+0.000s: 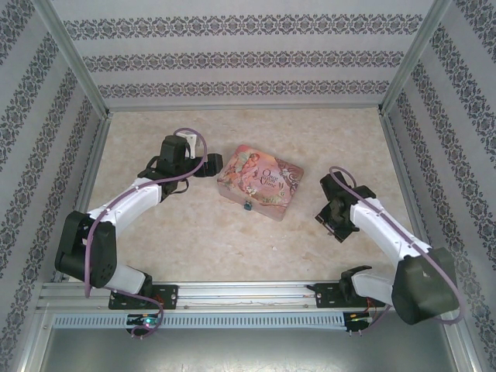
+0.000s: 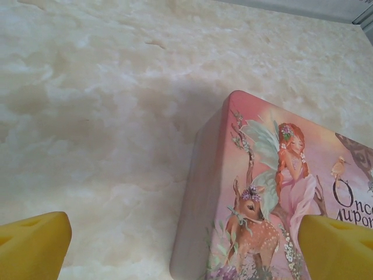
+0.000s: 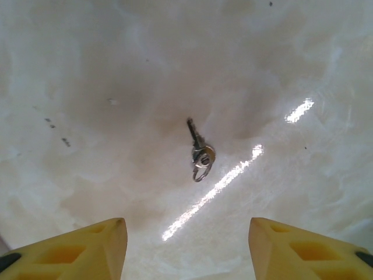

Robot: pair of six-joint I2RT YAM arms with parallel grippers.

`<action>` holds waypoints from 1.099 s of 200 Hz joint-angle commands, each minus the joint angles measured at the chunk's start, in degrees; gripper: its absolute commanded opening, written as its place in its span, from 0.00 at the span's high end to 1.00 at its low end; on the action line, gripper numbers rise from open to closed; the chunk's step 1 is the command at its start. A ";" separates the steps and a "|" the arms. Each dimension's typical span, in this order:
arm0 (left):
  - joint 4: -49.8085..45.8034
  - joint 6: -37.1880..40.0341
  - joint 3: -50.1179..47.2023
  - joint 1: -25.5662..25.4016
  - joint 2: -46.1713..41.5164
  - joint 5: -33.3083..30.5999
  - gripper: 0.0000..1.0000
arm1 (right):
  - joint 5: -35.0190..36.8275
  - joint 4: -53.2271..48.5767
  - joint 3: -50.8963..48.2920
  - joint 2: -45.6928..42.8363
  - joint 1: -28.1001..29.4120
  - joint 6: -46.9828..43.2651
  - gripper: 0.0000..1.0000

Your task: Unlock the padlock with the key

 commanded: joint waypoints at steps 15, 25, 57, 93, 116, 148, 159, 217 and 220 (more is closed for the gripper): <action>-0.40 3.34 -0.82 0.38 -1.26 -0.91 0.01 | 0.52 0.97 -0.96 3.63 -0.81 0.91 0.48; -0.63 3.62 -0.76 0.34 -1.26 -0.91 0.01 | 0.31 2.10 -1.23 4.51 -0.89 0.82 0.49; -1.36 4.30 -0.52 0.34 -1.16 -1.02 0.01 | 0.38 3.51 -1.45 6.82 -1.03 0.97 0.55; -1.81 4.67 -0.21 0.42 -1.08 -1.26 0.01 | -0.04 6.03 -3.55 7.11 -1.58 2.92 0.62; -2.03 4.77 0.17 0.35 -0.84 -1.26 0.00 | -0.16 6.52 -3.87 8.05 -1.90 2.94 0.65; -2.21 4.68 0.46 0.42 -0.54 -1.25 0.01 | -0.10 7.05 -4.27 8.77 -2.31 2.84 0.69; -2.22 4.60 0.64 0.38 -0.45 -1.26 0.01 | -0.04 7.42 -4.48 9.03 -2.53 2.84 0.71; -2.81 4.16 1.26 0.37 -0.46 -1.61 0.01 | -0.55 9.06 -5.11 10.46 -3.20 2.32 0.79; -2.82 4.15 1.24 0.34 -0.41 -1.61 0.01 | -0.66 9.14 -5.15 10.42 -3.19 2.31 0.80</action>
